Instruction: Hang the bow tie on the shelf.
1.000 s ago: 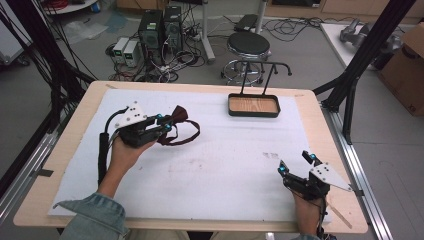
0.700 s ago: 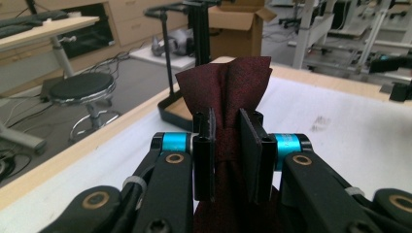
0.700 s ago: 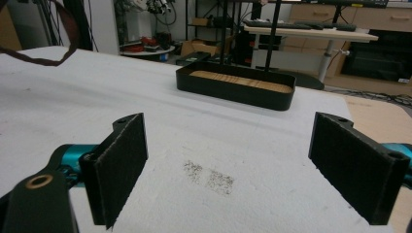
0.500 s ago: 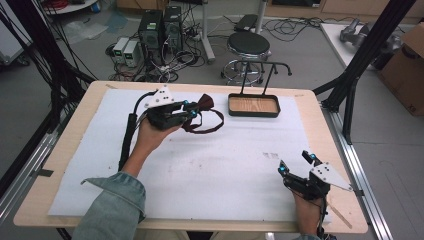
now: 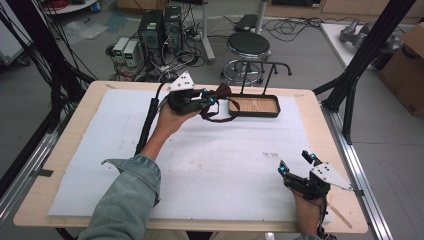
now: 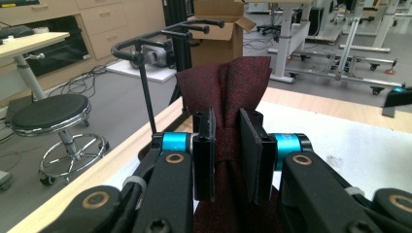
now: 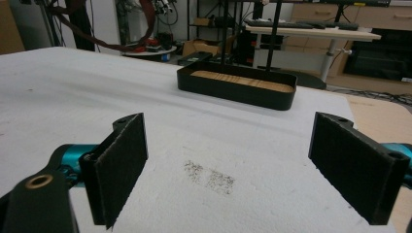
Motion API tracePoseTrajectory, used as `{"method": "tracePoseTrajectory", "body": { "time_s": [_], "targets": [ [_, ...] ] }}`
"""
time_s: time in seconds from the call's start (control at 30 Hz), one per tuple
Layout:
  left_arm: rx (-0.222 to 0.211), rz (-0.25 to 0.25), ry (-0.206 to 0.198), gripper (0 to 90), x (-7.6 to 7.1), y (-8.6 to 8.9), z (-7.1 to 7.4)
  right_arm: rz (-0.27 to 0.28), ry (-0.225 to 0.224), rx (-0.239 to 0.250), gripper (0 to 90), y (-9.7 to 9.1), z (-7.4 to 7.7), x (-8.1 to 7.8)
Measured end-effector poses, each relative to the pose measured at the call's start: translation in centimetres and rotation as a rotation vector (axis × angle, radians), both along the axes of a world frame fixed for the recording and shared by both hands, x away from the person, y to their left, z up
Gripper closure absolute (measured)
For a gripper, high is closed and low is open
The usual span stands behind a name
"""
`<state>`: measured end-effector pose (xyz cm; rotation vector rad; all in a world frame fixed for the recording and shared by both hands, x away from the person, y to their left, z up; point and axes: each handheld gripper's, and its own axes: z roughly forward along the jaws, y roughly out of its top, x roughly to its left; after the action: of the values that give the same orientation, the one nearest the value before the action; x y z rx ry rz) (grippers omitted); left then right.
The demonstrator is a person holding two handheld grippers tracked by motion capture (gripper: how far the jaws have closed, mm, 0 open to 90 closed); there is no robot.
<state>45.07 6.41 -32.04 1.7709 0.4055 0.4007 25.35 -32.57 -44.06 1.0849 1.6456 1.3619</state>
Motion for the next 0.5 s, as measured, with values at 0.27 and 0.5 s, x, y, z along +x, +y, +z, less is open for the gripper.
{"method": "tracePoseTrajectory", "body": {
  "time_s": [0.27, 0.5],
  "targets": [
    [-0.025, 0.000, -0.009, 76.4, 2.3, -1.5, 1.0, 0.004, -0.002, 0.000, 13.1, 0.0, 0.0, 0.0],
    [-0.044, 0.003, -0.022, 76.4, 3.8, -2.5, 1.4, 0.006, -0.004, 0.001, 13.2, -0.1, 0.0, 0.1]
  ]
}}
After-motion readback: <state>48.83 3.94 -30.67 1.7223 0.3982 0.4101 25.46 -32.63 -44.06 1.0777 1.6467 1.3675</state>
